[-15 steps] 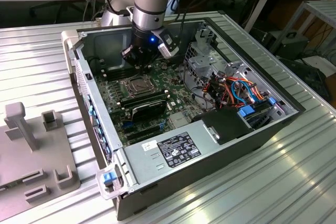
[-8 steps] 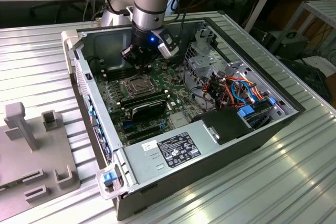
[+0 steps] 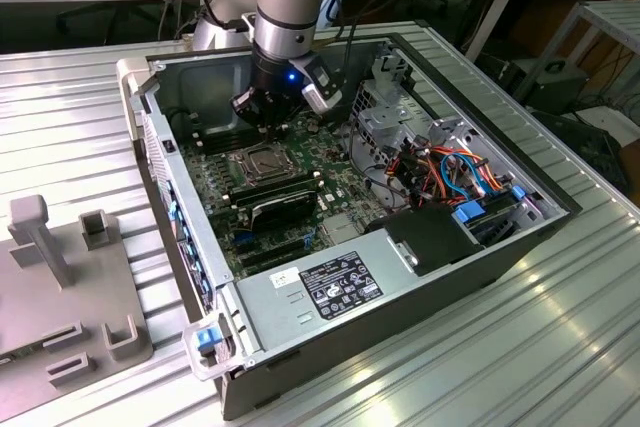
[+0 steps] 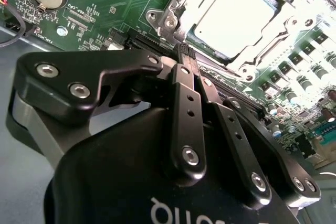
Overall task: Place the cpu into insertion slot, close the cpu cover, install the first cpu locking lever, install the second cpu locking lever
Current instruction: 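Install the first cpu locking lever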
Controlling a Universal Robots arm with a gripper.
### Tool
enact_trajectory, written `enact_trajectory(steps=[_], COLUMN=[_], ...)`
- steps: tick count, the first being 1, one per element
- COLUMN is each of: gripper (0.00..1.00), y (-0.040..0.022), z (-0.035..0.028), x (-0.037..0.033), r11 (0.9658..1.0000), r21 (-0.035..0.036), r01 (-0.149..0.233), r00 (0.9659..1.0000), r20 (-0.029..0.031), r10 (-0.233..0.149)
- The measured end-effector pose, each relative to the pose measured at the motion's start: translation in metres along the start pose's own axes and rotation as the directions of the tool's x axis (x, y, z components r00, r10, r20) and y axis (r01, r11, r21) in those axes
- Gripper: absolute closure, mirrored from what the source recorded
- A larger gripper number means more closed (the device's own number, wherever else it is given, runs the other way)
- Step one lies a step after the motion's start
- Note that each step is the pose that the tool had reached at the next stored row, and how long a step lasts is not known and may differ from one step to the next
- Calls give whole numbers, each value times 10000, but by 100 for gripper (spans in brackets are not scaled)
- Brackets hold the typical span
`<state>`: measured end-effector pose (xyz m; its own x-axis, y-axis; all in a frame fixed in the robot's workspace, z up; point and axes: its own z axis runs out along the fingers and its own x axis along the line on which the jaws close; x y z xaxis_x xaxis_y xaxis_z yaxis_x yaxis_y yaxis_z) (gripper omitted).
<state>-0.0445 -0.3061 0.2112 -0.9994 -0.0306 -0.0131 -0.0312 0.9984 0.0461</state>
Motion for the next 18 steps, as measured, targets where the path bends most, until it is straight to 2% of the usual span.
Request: enact_trajectory(steps=[5, 12, 18], gripper=[89, 89, 89], y=[-7, -11, -12], z=[16, 82, 101], x=[0, 1, 2], r11=[10000, 10000, 10000], r21=[2, 10, 6], r01=[0, 1, 1], r00=[10000, 10000, 10000], r20=[-1, -6, -4], r10=[0, -1, -1])
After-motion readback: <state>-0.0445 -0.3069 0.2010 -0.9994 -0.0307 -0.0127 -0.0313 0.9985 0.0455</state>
